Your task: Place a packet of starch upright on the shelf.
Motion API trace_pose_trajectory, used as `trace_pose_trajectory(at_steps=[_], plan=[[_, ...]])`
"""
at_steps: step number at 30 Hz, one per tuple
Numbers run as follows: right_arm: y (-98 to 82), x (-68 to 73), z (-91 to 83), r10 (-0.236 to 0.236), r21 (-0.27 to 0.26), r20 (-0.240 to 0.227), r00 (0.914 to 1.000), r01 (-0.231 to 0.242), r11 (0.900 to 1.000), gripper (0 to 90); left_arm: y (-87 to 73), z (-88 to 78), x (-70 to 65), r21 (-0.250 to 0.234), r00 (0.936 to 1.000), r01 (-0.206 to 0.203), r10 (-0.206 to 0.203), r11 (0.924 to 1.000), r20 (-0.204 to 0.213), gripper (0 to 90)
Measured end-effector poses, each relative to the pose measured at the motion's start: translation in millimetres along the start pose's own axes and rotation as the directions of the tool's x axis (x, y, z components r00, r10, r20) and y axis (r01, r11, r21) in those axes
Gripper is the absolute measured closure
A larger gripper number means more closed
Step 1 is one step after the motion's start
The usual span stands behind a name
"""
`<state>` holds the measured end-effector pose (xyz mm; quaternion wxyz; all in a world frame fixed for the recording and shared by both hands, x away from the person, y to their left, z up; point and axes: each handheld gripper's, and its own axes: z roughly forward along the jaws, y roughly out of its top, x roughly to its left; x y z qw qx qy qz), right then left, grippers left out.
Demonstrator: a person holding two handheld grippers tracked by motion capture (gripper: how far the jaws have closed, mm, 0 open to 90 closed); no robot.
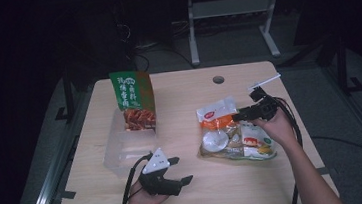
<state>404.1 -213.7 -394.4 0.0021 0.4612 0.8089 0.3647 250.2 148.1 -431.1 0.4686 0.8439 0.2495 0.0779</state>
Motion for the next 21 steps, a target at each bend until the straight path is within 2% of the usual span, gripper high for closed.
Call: trace_pose_trajectory(at_steps=[9,11,13,17,19,21], plan=[[2.9,-6.8,26.1,0.038,0.059,-0.004,0.9993,-0.038,0.998,50.2,0.1,0.1,0.5,-0.003,1.0,0.002,-0.002,1.0,0.003,25.2],[3.5,-8.3,32.3,0.044,0.077,-0.018,0.9989,-0.043,0.996,57.7,0.1,0.3,0.7,-0.002,1.0,0.003,-0.003,1.0,0.004,25.1],[3.6,-10.2,37.2,0.06,0.095,-0.041,0.9973,-0.056,0.994,59.7,0.2,0.5,0.8,-0.001,1.0,0.002,-0.002,1.0,0.005,25.1],[2.6,-11.8,42.8,0.07,0.095,-0.082,0.9942,-0.062,0.994,73.5,0.2,0.4,1.3,-0.004,1.0,0.008,-0.008,1.0,0.005,25.2],[2.8,-9.5,41.6,0.063,0.095,-0.103,0.9926,-0.054,0.994,82.7,0.2,0.6,1.6,-0.003,0.9999,0.01,-0.01,0.9999,0.004,25.2],[3.0,-8.5,40.8,0.051,0.095,-0.106,0.9931,-0.041,0.995,84.4,0.2,0.8,1.9,-0.003,0.9999,0.01,-0.01,0.9999,0.004,25.1]])
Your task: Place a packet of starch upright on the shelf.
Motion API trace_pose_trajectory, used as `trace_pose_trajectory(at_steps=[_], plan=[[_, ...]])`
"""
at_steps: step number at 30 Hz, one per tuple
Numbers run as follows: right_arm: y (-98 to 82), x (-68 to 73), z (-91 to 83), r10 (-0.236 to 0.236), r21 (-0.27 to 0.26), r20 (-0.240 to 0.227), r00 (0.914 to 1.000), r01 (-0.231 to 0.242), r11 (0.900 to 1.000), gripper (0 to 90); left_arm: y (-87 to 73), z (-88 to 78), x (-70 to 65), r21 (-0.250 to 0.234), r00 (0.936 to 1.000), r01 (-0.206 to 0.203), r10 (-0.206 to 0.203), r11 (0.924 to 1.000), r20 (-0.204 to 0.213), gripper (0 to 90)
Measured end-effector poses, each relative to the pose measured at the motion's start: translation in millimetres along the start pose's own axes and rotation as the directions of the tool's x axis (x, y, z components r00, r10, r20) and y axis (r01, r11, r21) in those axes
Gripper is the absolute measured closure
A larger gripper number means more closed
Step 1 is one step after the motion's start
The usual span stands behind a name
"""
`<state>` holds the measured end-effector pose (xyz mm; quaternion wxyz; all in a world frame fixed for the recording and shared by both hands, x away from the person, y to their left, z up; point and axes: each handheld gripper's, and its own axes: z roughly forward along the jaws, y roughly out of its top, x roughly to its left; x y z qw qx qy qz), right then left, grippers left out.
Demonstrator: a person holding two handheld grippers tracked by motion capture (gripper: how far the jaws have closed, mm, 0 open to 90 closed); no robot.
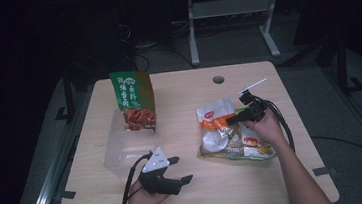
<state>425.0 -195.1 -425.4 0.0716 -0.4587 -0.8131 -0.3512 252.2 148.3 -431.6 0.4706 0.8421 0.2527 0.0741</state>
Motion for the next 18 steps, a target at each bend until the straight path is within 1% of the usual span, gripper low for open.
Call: trace_pose_trajectory(at_steps=[2,6,8,9,11,13,15,16,17,18], plan=[[-0.2,3.1,-0.9,-0.014,0.003,-0.002,0.9999,0.014,1.0,88.8,0.0,0.2,0.0,0.0,1.0,0.001,-0.001,1.0,0.0,25.2],[-1.6,11.5,-6.2,-0.053,0.002,0.006,0.9986,0.053,0.999,89.4,0.1,1.0,0.2,0.009,1.0,-0.006,0.006,0.9999,0.002,25.1],[-2.8,16.5,-10.5,-0.073,-0.016,0.004,0.9973,0.073,0.997,89.5,0.1,2.5,-0.3,0.005,1.0,0.0,0.0,1.0,0.006,25.1],[-3.9,18.9,-12.7,-0.09,-0.035,0.003,0.9959,0.09,0.995,89.5,0.3,2.7,-0.2,0.006,1.0,0.0,0.0,1.0,0.006,25.2],[-6.9,24.8,-17.6,-0.103,-0.058,-0.004,0.9947,0.103,0.993,89.6,0.5,3.5,0.3,-0.004,0.9999,0.012,-0.011,0.9999,0.012,25.2],[-10.7,30.4,-22.5,-0.123,-0.081,-0.007,0.9924,0.122,0.989,89.6,1.0,4.4,0.4,-0.007,0.9997,0.018,-0.018,0.9998,0.016,25.1],[-14.6,36.2,-27.4,-0.148,-0.107,-0.016,0.9888,0.146,0.984,89.7,2.6,5.1,1.0,-0.004,0.9998,0.011,-0.011,0.9999,0.017,25.1],[-16.4,39.2,-29.7,-0.164,-0.12,-0.019,0.9863,0.161,0.98,89.7,3.2,5.7,-0.1,-0.009,0.9995,0.026,-0.026,0.9996,0.02,25.1],[-18.5,42.4,-31.5,-0.181,-0.136,-0.023,0.9832,0.176,0.975,89.7,4.0,6.4,-0.4,-0.008,0.9994,0.028,-0.027,0.9996,0.023,25.2],[-23.0,48.8,-34.9,-0.207,-0.159,-0.029,0.9779,0.2,0.967,89.7,4.7,7.3,-1.1,-0.01,0.9992,0.032,-0.032,0.9994,0.024,25.2]])
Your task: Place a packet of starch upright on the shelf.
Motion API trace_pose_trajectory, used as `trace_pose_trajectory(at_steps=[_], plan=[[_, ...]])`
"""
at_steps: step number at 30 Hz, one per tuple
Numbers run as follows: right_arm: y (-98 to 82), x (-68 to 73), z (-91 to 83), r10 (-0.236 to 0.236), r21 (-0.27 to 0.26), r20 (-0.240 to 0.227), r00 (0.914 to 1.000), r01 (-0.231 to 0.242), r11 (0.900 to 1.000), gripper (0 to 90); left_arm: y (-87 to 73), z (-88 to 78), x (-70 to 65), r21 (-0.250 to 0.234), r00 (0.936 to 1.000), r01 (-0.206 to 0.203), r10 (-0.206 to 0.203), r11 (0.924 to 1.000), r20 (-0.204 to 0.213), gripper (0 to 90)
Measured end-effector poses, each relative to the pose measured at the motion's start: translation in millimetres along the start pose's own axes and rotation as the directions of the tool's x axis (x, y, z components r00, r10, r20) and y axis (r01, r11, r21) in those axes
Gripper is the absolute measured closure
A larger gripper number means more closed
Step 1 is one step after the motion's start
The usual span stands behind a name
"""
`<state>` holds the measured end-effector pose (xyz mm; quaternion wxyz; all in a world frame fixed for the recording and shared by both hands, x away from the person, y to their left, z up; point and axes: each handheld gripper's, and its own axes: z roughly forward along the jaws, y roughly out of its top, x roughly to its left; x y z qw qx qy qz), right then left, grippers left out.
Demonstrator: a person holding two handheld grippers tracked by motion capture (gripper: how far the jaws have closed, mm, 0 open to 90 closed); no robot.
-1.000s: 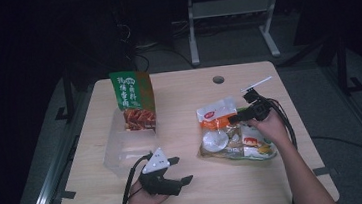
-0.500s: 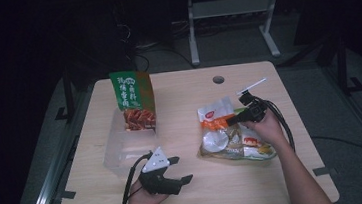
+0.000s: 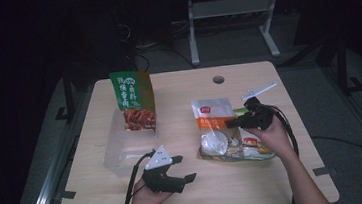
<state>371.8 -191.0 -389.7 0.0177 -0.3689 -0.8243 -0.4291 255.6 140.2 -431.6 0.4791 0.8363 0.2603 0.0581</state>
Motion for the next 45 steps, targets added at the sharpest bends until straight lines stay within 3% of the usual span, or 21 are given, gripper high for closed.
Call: trace_pose_trajectory(at_steps=[3,5,12,19,22,24,27,28,30,33,34,36,39,45], plan=[[-2.7,7.3,-3.4,-0.028,-0.024,-0.016,0.9995,0.027,0.999,89.7,1.8,2.2,-0.7,-0.001,1.0,0.001,-0.001,1.0,0.005,25.2],[-5.2,14.9,-6.5,-0.07,-0.053,-0.031,0.9971,0.068,0.996,89.7,3.7,4.9,-0.3,0.001,1.0,0.003,-0.003,1.0,0.009,25.2],[-15.9,33.7,-12.2,-0.157,-0.06,-0.018,0.9874,0.156,0.986,89.7,15.0,22.1,4.9,0.0,0.9997,0.017,-0.017,0.9999,0.016,25.2],[-21.3,32.4,-14.2,-0.165,-0.068,-0.027,0.9859,0.163,0.984,89.7,31.2,47.6,11.3,-0.001,0.9991,0.026,-0.026,0.9997,-0.033,25.4],[-21.7,32.8,-14.7,-0.173,-0.068,-0.025,0.9846,0.171,0.983,89.6,38.4,58.7,19.6,0.004,0.9975,0.061,-0.06,0.9982,-0.036,26.7],[-21.2,33.2,-14.5,-0.183,-0.068,-0.021,0.9829,0.181,0.981,89.6,40.7,65.8,28.8,0.018,0.9953,0.095,-0.095,0.9953,-0.02,31.2],[-19.9,35.2,-14.7,-0.193,-0.062,-0.025,0.9809,0.191,0.98,89.6,41.5,73.0,40.3,0.033,0.9856,0.167,-0.168,0.9854,0.019,34.3],[-19.1,36.1,-14.1,-0.203,-0.062,-0.021,0.979,0.201,0.978,89.6,41.9,74.9,44.1,0.031,0.9844,0.172,-0.173,0.9845,0.03,40.4],[-18.8,36.3,-14.2,-0.204,-0.059,-0.02,0.9787,0.203,0.977,89.6,43.0,77.8,46.9,0.031,0.9746,0.215,-0.216,0.9762,0.058,42.7],[-19.4,35.8,-13.6,-0.202,-0.062,-0.012,0.9793,0.201,0.978,89.5,45.0,76.3,48.9,0.007,0.9694,0.23,-0.229,0.9733,0.087,59.0],[-19.9,35.8,-13.8,-0.2,-0.063,-0.013,0.9797,0.199,0.978,89.5,46.2,75.4,48.1,-0.005,0.9691,0.231,-0.23,0.9729,0.09,67.6],[-20.0,35.9,-13.8,-0.199,-0.061,-0.013,0.98,0.197,0.978,89.5,47.8,75.2,45.9,-0.006,0.9725,0.22,-0.218,0.9756,0.081,71.1],[-20.0,34.8,-13.4,-0.197,-0.056,-0.014,0.9803,0.196,0.979,89.4,47.8,74.7,44.8,-0.005,0.9767,0.206,-0.205,0.9786,0.065,86.4],[-20.3,33.1,-12.1,-0.185,-0.046,0.007,0.9827,0.185,0.982,88.7,46.9,72.0,38.5,-0.02,0.9861,0.165,-0.165,0.986,0.02,88.9]])
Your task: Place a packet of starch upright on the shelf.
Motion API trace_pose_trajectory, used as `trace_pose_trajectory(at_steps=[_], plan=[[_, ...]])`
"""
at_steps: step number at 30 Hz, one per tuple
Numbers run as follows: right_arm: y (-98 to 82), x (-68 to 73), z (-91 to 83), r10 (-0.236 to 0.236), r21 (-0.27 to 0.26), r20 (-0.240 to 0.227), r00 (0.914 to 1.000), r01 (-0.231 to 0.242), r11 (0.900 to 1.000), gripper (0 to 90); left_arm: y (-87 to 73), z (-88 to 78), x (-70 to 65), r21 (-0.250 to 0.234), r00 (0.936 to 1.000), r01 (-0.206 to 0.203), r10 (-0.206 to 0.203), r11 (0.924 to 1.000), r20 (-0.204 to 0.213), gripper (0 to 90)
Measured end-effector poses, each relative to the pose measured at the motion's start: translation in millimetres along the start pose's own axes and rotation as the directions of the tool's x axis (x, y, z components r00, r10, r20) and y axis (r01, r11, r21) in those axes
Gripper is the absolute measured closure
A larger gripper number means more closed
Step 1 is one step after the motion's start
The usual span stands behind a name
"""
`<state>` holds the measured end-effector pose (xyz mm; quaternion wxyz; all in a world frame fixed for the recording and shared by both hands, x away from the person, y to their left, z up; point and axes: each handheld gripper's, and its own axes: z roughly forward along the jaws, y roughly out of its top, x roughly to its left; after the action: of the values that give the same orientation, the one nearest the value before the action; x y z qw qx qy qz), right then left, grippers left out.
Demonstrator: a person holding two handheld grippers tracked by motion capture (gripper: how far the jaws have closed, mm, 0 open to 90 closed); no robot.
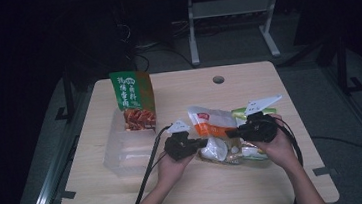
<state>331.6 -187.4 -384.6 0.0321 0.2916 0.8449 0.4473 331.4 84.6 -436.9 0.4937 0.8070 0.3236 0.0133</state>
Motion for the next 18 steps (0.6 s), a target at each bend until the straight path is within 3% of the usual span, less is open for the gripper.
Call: trace_pose_trajectory(at_steps=[7,12,15,18], plan=[[3.0,-0.1,0.2,0.014,0.001,0.027,0.9995,-0.014,1.0,83.7,-3.5,-5.4,-6.4,-0.024,0.9984,-0.029,0.028,0.9993,-0.05,89.5],[5.5,3.5,7.6,0.007,0.024,0.044,0.999,-0.008,1.0,81.3,-5.2,-8.5,-10.0,-0.036,0.9977,-0.032,0.029,0.9988,-0.061,89.8],[6.8,6.0,11.7,0.005,0.032,0.046,0.9989,-0.006,0.999,81.9,-6.7,-9.9,-11.7,-0.035,0.997,-0.041,0.039,0.9985,-0.066,89.8],[7.9,9.6,15.5,-0.006,0.043,0.043,0.9991,0.005,0.999,88.6,-8.8,-11.7,-11.7,-0.03,0.9967,-0.05,0.048,0.9983,-0.066,89.7]])
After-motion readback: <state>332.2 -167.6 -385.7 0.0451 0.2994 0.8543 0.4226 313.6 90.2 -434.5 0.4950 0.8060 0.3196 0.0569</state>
